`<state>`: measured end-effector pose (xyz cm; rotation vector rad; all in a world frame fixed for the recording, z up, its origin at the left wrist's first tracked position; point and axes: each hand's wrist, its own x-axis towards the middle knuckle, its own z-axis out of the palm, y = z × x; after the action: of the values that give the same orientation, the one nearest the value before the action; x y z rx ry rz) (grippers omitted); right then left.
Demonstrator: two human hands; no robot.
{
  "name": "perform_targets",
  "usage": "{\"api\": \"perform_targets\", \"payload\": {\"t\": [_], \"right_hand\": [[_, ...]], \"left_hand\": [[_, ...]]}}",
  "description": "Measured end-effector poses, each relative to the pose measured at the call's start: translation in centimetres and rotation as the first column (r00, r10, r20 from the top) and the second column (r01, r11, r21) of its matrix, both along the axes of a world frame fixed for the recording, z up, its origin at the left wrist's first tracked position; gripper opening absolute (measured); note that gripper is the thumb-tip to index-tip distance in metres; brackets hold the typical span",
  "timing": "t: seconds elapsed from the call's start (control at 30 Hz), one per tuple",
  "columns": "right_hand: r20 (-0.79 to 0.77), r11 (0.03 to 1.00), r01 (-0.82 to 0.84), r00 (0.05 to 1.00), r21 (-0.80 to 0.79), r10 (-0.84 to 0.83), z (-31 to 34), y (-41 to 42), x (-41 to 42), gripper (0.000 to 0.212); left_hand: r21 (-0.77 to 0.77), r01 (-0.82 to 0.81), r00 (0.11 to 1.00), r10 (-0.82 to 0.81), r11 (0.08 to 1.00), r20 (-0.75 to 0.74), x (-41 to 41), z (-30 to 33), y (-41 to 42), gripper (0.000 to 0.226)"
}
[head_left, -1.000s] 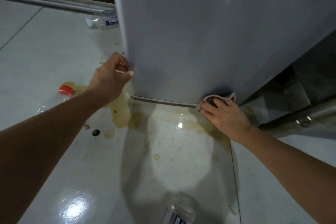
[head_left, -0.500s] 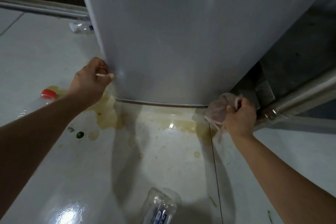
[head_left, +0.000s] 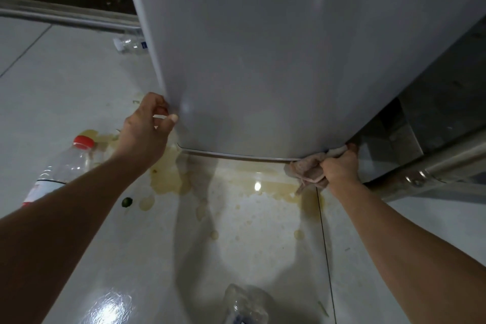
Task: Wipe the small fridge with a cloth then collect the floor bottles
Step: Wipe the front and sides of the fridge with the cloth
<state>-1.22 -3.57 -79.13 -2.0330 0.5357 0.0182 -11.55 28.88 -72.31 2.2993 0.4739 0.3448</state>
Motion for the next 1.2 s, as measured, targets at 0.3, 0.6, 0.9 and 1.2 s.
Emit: {"api": "perform_targets", "payload": {"t": [0.3,0.6,0.9,1.2], "right_hand": [[0.264,0.986,0.016,0.963,0.166,-0.06,10.0,0.3,-0.9,0.062],[0.562,0.968,-0.034,0.819,0.247,-0.115,18.3,0.1,-1.8,0.05],[0.408,0.988,-0.034,0.912,0.152,-0.031,15.6,0.4,-2.0,0.055],[0.514,0.993,-0.006,0.856,0.119,-0.056,24.1,0.3,-0.8,0.045]], "left_hand": [[0.006,-0.046,0.991,0.046,0.999,-0.124,0.2,1.4,-0.1,0.008],[-0.099,-0.11,0.956,0.132,0.989,0.263,0.4,10.2,-1.4,0.036],[-0.104,-0.126,0.936,0.153,0.987,0.317,0.5,13.4,-3.0,0.016],[-0.137,-0.169,0.933,0.203,0.976,0.297,-0.3,18.0,-4.2,0.052]]}}
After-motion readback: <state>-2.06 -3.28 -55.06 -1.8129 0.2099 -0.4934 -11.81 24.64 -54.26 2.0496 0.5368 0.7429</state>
